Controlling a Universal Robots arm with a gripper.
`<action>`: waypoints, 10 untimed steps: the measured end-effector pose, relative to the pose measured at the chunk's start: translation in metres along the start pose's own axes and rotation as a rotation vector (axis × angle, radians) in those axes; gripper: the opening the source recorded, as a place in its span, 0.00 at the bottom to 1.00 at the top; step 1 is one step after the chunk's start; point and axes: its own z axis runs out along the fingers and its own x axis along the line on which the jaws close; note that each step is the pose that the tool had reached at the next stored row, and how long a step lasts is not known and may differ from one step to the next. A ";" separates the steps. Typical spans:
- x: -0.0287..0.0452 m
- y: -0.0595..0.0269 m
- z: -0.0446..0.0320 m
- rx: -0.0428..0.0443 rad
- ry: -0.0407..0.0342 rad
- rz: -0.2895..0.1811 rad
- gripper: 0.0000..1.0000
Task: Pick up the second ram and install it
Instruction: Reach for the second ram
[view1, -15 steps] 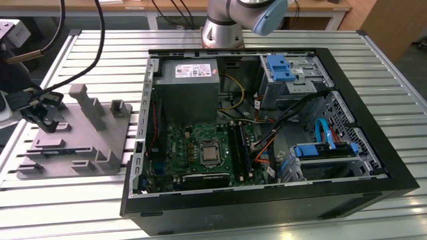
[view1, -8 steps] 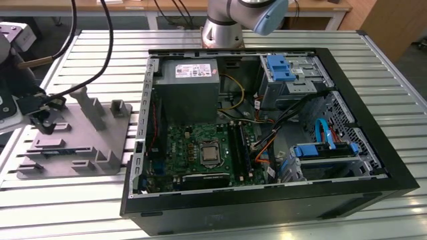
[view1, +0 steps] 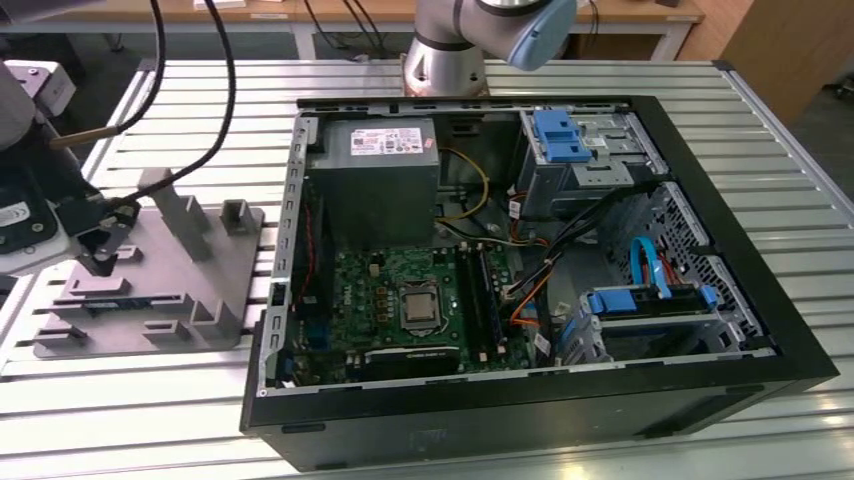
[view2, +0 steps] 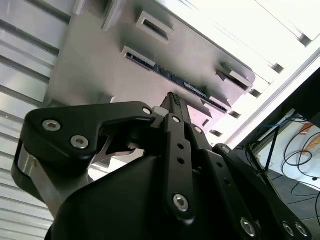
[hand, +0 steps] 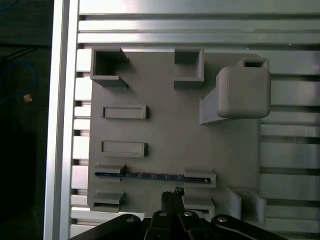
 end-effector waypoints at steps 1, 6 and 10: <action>-0.0001 0.0000 0.0017 0.0000 0.0001 0.002 0.10; -0.0007 -0.0003 0.0108 -0.0003 -0.0001 0.006 0.10; -0.0010 -0.0006 0.0182 -0.0003 -0.0001 0.006 0.10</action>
